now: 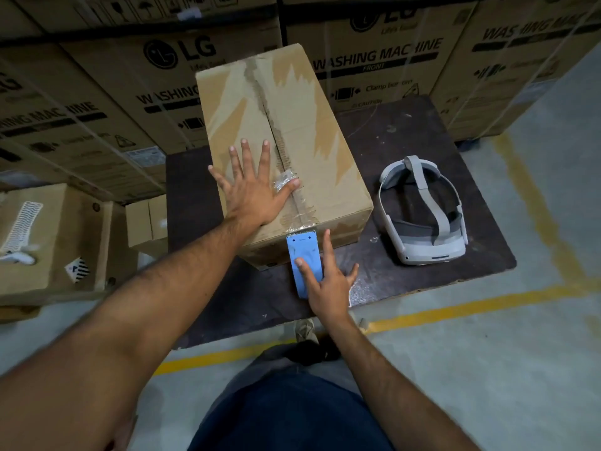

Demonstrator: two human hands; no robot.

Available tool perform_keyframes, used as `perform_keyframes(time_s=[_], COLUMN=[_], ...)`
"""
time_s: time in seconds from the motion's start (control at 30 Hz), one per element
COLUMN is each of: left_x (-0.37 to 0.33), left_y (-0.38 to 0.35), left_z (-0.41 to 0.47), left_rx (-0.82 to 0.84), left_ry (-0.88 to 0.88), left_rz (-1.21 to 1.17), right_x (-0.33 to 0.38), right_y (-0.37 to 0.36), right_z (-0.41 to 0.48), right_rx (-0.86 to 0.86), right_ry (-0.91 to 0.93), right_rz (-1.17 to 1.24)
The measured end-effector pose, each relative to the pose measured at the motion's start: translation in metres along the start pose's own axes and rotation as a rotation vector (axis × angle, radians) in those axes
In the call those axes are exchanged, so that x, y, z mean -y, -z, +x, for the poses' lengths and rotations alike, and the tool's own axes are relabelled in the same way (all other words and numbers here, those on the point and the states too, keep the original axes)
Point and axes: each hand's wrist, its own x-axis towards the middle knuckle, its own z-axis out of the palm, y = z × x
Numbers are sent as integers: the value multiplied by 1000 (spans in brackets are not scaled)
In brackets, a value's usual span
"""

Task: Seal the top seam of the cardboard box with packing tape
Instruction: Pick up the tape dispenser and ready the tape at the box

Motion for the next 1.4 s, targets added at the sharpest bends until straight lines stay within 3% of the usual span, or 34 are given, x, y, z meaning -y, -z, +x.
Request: perform_keyframes(time_s=[0.33, 0.7, 1.0, 1.4], left_x=[-1, -3, -4, -4], left_y=[-3, -4, -3, -1], left_z=[2, 1, 1, -2], left_rx=[27, 12, 21, 24], left_ry=[62, 78, 82, 51], left_rz=[10, 22, 23, 15], right_x=[13, 10, 20, 8], right_y=[24, 34, 48, 41], right_z=[-26, -45, -54, -54], right_rx=[2, -64, 10, 102], right_ry=[-42, -5, -95, -77], right_rz=[152, 162, 85, 221])
